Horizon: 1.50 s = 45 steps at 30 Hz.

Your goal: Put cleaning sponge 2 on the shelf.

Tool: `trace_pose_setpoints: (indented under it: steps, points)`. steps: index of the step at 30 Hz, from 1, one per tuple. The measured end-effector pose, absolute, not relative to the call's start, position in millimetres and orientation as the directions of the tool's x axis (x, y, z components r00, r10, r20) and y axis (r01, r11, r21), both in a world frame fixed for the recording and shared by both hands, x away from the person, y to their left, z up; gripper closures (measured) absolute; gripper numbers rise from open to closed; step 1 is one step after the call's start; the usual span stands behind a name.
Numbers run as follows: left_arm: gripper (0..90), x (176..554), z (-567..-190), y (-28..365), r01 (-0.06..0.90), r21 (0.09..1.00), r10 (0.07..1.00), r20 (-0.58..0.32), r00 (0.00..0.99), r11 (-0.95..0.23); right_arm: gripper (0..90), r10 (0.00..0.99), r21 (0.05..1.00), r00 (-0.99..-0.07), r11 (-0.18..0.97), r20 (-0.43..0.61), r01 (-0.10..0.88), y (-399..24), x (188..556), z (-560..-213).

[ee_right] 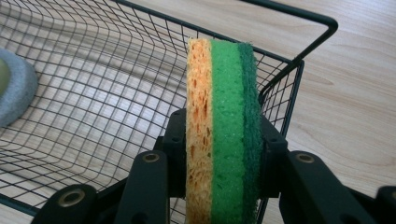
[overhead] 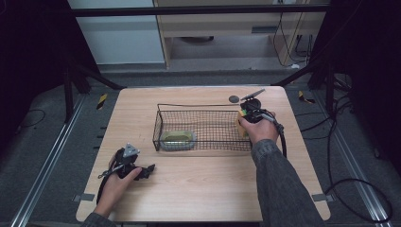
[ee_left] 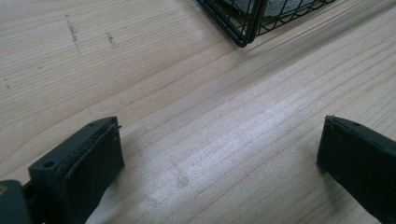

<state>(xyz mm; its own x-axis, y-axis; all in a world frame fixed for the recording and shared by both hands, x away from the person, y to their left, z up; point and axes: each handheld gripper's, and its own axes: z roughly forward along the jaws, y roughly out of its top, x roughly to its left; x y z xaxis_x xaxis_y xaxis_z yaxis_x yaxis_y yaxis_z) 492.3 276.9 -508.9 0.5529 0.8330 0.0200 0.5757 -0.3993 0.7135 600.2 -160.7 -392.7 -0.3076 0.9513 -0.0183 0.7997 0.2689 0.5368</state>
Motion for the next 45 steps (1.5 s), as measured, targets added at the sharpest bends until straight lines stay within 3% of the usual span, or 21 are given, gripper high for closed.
trace_pose_setpoints:
  steps: [36, 45]
  points:
    - [0.0, 493, -509, 277, 0.575, 0.713, 0.832, 0.020, 0.555, -0.401, 63.1, 0.951, 0.493, -0.306, 0.281, -0.032, 0.823, -156, 607, -413]
    - [0.0, 493, -509, 277, 0.574, 0.713, 0.831, 0.021, 0.556, -0.402, 58.1, 0.950, 0.487, -0.310, 0.285, -0.030, 0.826, -153, 607, -414]
